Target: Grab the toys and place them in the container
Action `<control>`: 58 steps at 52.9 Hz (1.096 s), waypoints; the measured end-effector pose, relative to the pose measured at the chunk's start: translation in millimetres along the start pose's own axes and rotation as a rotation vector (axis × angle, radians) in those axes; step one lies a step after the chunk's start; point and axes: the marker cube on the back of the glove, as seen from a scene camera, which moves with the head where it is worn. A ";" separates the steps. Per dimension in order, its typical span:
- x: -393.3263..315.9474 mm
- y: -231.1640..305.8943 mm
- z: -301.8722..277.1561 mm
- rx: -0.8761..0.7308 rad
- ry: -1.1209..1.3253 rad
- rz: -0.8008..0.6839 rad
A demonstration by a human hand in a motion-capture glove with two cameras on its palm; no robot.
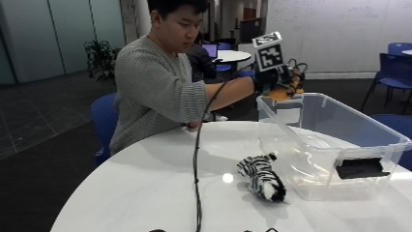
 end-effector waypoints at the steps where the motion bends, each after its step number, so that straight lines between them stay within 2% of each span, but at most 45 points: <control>1: -4.8 -10.3 14.2 -0.020 0.023 0.001; 5: -10.9 -36.7 64.1 -0.125 0.082 -0.018; 10: -4.3 -43.0 88.5 -0.181 0.098 -0.001; 20: 11.0 -38.4 105.4 -0.313 0.115 0.067; 30: 15.3 -37.8 103.3 -0.324 0.125 0.069; 39: 15.4 -33.3 86.8 -0.300 0.124 0.041; 47: 29.1 -18.6 43.3 -0.218 0.135 0.029; 58: 99.4 24.8 -24.9 -0.118 0.157 0.103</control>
